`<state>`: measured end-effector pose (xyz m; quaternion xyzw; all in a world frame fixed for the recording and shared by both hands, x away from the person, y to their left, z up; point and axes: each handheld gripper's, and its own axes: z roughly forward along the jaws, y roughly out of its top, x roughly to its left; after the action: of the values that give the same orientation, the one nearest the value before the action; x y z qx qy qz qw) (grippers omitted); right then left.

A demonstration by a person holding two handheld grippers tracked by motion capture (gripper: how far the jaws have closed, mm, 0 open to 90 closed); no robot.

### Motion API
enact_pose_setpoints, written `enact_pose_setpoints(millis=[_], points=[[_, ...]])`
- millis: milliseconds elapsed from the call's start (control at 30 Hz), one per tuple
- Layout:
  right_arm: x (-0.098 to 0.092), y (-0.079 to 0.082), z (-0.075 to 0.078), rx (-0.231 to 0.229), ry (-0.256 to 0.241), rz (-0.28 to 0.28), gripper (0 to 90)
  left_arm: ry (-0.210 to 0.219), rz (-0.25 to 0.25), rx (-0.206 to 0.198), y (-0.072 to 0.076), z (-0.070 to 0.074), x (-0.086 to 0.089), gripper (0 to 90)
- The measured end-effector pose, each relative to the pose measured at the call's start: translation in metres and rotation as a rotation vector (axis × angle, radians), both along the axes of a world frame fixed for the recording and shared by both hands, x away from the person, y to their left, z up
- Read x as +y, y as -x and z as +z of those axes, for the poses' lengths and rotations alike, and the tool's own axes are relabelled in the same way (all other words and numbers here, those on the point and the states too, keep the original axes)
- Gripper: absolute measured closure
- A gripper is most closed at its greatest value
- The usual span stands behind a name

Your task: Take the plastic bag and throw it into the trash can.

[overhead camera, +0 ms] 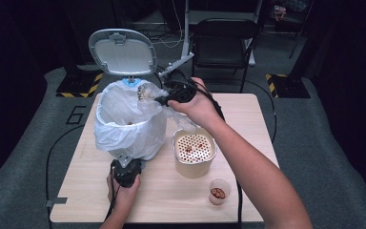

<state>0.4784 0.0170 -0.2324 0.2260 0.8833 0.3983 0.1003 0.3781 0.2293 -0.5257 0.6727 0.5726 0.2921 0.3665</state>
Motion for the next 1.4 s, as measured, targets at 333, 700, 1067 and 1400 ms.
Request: enact_pose_setpoints(millis=[333, 700, 1067, 1400], points=[[0.024, -0.003, 0.002, -0.004, 0.001, 0.020, 83.2, 0.020, 0.013, -0.013, 0.000, -0.001, -0.001, 63.5], [0.043, -0.010, -0.002, 0.005, -0.010, 0.020, 82.7, -0.001, 0.002, -0.002, 0.000, 0.000, 0.000, 63.5], [0.068, -0.013, -0.010, -0.011, -0.012, 0.016, 82.1, 0.000, 0.000, -0.001, 0.000, 0.000, 0.000, 63.5], [0.079, -0.022, -0.015, -0.027, -0.010, 0.002, 81.0, 0.019, 0.010, -0.012, 0.000, -0.001, -0.001, 63.5]])
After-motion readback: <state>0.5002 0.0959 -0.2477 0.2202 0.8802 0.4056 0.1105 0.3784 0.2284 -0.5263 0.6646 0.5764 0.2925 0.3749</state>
